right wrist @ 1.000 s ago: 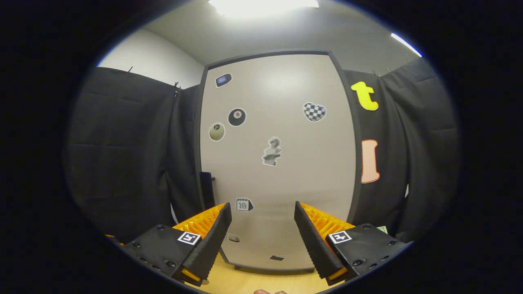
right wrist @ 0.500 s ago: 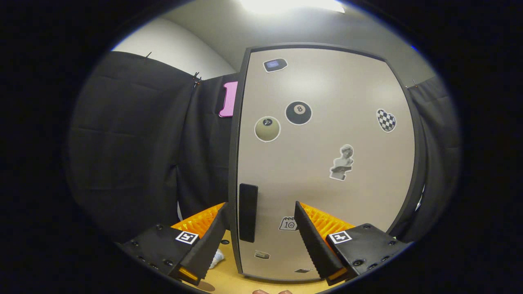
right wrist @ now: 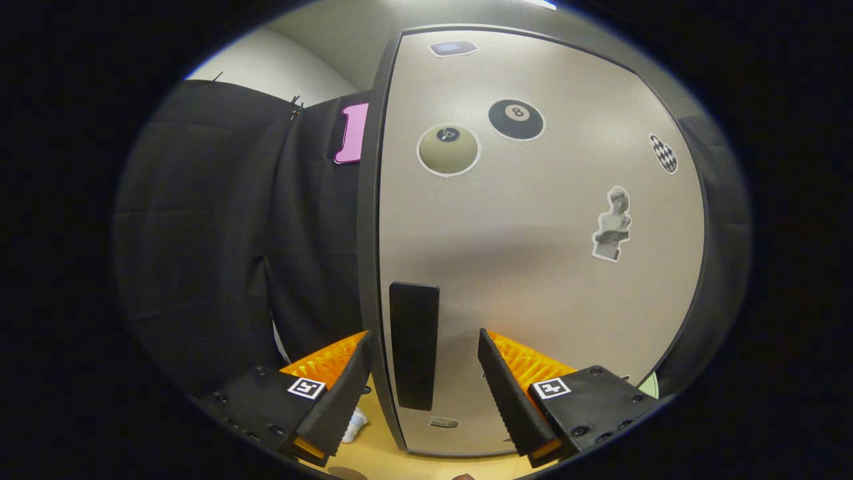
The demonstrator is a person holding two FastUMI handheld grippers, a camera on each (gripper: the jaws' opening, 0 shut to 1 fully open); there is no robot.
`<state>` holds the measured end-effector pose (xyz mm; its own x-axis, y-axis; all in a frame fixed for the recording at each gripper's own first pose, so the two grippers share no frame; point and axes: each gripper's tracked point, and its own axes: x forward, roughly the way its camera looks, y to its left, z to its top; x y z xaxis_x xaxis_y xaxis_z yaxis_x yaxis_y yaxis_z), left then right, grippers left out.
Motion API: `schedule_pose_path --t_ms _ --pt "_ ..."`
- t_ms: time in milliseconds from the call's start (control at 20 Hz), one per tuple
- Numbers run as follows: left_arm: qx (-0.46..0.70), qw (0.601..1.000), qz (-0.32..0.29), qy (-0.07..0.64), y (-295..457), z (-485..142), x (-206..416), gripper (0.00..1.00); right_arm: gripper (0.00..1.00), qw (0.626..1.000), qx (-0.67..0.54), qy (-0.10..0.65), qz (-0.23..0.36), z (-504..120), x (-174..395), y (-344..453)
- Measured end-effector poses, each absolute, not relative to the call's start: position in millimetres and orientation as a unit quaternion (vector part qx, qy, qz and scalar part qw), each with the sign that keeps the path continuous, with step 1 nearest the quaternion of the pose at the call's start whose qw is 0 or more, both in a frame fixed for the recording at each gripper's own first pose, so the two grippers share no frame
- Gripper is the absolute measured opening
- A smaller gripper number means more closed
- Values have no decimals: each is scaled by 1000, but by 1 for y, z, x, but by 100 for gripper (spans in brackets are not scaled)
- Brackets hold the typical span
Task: Open the cabinet door with the right hand, grasp the bottle in the cabinet with the left hand and place it on the coaster, then close the cabinet door with the right hand.
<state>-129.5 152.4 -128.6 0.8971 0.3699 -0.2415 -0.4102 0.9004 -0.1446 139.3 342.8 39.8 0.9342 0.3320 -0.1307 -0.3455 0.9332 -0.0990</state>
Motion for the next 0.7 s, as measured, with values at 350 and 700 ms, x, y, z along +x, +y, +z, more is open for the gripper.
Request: schedule_pose_path --t_ms 350,700 --pt "-102 970 195 107 144 -129 -124 84 53 983 -79 66 155 31 143 351" --pt "-63 975 179 116 121 -121 -130 82 25 981 -56 82 165 29 144 351"
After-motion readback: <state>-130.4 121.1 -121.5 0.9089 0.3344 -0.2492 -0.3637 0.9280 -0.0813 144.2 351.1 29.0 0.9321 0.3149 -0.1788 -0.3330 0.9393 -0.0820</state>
